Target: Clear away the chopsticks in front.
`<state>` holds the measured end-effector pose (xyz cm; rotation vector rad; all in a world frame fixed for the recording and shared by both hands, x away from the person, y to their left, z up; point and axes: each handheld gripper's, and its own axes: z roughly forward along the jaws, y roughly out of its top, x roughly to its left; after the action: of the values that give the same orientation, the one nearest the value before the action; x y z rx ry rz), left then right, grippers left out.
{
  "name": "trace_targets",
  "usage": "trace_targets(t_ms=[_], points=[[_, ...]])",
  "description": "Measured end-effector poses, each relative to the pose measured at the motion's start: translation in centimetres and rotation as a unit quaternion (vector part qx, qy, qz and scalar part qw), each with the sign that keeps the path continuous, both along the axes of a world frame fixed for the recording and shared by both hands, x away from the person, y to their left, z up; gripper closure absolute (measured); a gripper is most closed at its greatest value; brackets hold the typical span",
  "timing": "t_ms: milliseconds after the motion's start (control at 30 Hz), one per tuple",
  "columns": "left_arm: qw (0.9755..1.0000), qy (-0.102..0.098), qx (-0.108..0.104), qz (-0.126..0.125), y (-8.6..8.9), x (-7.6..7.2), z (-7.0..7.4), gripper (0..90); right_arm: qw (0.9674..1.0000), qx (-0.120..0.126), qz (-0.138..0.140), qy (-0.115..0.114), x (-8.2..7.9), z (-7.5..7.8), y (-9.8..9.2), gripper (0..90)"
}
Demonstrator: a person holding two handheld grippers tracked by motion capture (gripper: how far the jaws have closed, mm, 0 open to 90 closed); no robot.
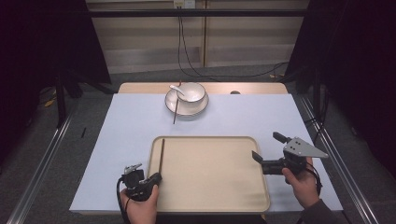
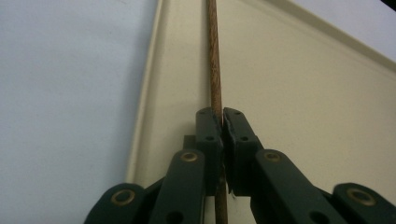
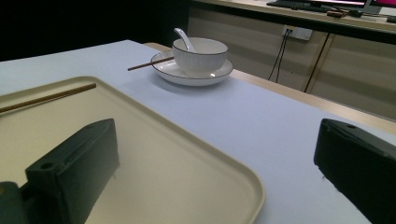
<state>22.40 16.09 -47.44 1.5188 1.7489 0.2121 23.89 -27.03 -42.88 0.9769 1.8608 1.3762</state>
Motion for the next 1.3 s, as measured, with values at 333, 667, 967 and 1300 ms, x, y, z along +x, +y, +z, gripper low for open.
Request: trace_targets(t_ms=[333,667,967,1300], points=[[0.9999,0.002,0.016,0.001,-0.2,0.3,0.2,84.7,1.0000,-0.005,0.001,0.003,0.0,0.0,-0.1,0.0],[0.9993,-0.027,0.025,-0.006,-0.3,1.8,1.4,72.9,1.0000,-0.005,0.003,0.002,0.0,0.0,-0.1,0.0],[0.9962,-0.072,0.047,-0.016,-0.6,5.9,3.4,54.9,1.0000,-0.004,-0.004,0.001,0.0,0.0,-0.2,0.0],[0.9909,-0.109,0.052,-0.060,-1.5,10.8,3.9,34.1,1.0000,-0.004,0.001,0.000,0.1,0.0,-0.2,0.0]])
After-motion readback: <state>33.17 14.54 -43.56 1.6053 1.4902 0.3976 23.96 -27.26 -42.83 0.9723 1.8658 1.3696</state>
